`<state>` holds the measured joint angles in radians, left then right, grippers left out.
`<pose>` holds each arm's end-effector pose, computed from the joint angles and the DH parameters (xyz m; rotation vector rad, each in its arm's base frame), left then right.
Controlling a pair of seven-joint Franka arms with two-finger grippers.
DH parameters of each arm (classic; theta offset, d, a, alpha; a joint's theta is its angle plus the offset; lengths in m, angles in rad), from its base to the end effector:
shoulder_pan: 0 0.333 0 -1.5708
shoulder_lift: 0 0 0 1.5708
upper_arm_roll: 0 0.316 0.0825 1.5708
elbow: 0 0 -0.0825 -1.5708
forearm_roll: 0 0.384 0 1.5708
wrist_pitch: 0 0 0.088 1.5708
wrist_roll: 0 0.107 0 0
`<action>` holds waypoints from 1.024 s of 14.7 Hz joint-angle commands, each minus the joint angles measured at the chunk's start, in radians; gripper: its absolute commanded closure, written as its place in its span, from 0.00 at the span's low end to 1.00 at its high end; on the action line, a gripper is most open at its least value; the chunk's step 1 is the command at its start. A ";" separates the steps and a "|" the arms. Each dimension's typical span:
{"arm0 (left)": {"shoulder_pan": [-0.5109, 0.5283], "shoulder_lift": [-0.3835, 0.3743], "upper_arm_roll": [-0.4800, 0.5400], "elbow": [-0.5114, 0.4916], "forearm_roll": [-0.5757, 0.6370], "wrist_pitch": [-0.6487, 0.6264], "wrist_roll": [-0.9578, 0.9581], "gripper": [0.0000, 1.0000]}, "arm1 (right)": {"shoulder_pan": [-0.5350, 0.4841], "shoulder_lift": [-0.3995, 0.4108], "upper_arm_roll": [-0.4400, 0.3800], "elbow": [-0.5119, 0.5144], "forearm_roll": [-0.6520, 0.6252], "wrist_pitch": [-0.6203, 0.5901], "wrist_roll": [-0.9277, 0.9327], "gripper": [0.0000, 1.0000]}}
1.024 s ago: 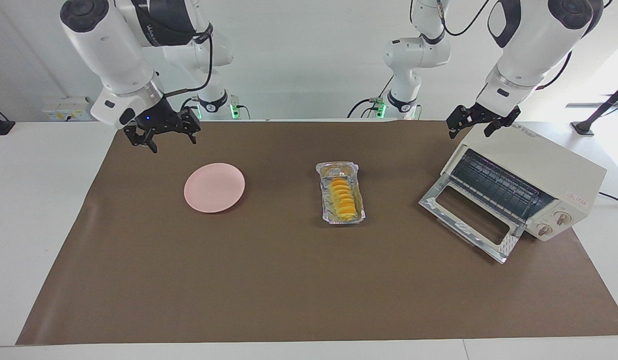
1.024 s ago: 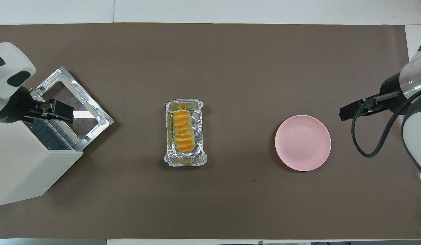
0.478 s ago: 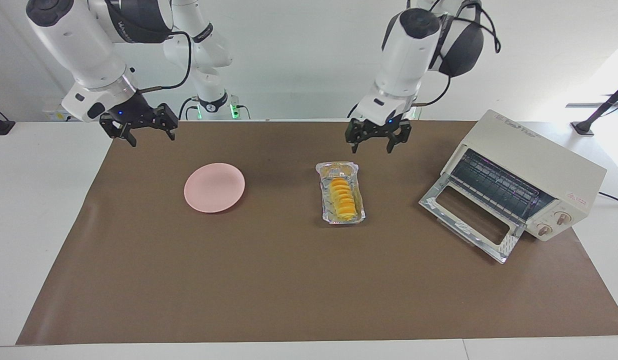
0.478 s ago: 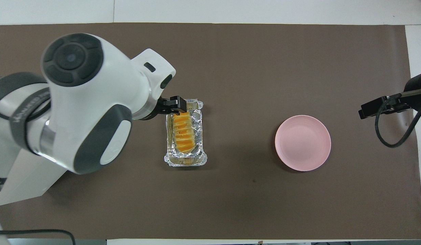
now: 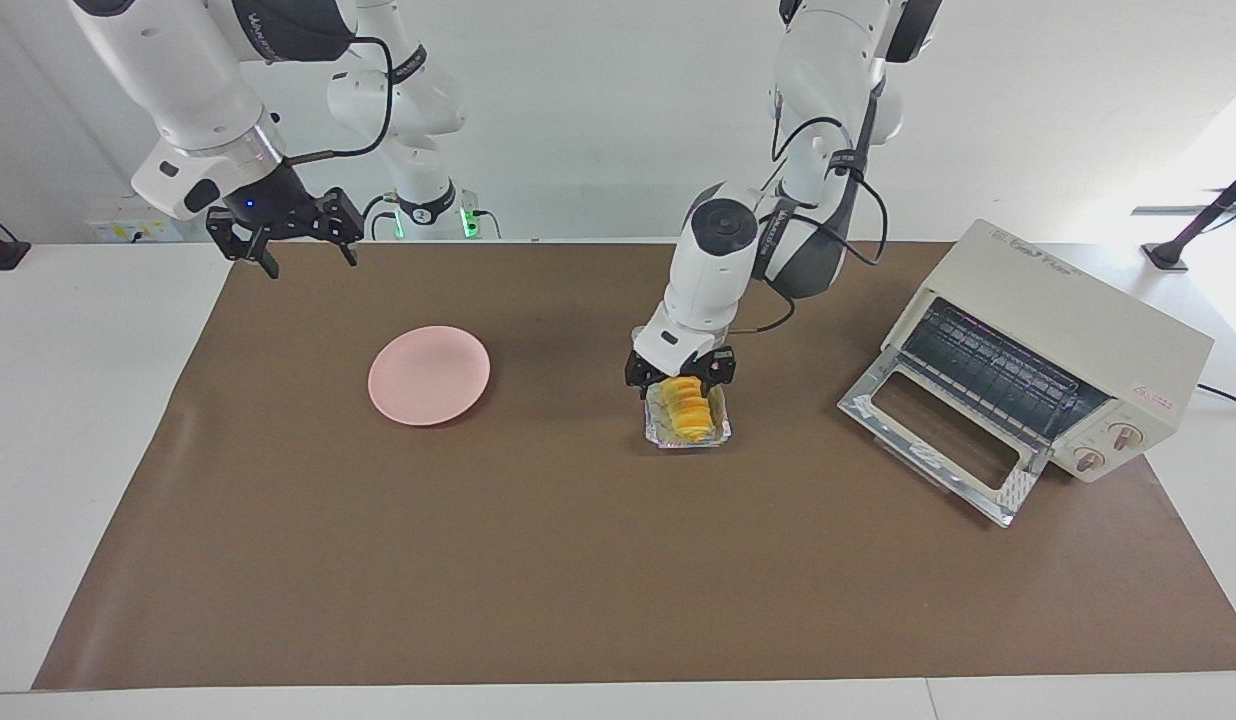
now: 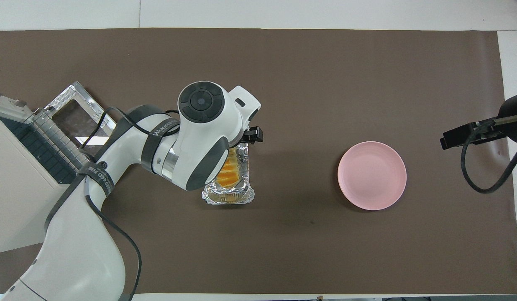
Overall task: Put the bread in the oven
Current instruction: 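Reach the left gripper to the foil tray and grasp its edge, then lift the foil tray with the left gripper and carry it into the oven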
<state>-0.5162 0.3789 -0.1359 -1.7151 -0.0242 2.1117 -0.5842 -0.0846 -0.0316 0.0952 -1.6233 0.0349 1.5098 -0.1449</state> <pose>0.5266 -0.3931 0.3723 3.0707 -0.0700 -0.0370 0.5370 0.0104 0.6120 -3.0924 -0.2417 0.1237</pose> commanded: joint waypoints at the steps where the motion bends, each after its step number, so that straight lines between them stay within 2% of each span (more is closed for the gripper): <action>1: -0.061 0.034 0.019 -0.041 0.030 0.074 -0.058 0.13 | -0.007 -0.013 0.006 -0.013 -0.007 0.004 0.024 0.00; 4: -0.074 0.034 0.019 -0.096 0.030 0.123 -0.062 0.24 | -0.006 -0.013 0.006 -0.013 -0.007 0.003 0.085 0.00; 6: -0.076 0.034 0.019 -0.116 0.030 0.134 -0.062 0.40 | -0.003 -0.013 0.006 -0.015 -0.022 0.003 0.088 0.00; 7: -0.076 0.034 0.019 -0.116 0.030 0.132 -0.060 0.58 | -0.003 -0.013 0.006 -0.013 -0.038 0.003 0.084 0.00; 8: -0.074 0.034 0.019 -0.121 0.030 0.131 -0.060 0.86 | -0.003 -0.013 0.006 -0.013 -0.038 0.003 0.084 0.00; 9: -0.073 0.034 0.019 -0.133 0.030 0.132 -0.059 1.00 | -0.004 -0.013 0.006 -0.013 -0.036 0.003 0.082 0.00; 12: -0.059 0.034 0.021 -0.127 0.029 0.137 -0.066 1.00 | -0.003 -0.013 0.006 -0.013 -0.038 0.003 0.080 0.00; 15: -0.058 0.037 0.027 -0.072 0.023 0.105 -0.178 1.00 | -0.007 -0.013 0.001 -0.010 -0.035 -0.002 0.082 0.00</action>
<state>-0.5744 0.4295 -0.1154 -1.8084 -0.0157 2.2239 -0.6881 -0.0846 -0.0316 0.0950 -1.6233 0.0120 1.5099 -0.0739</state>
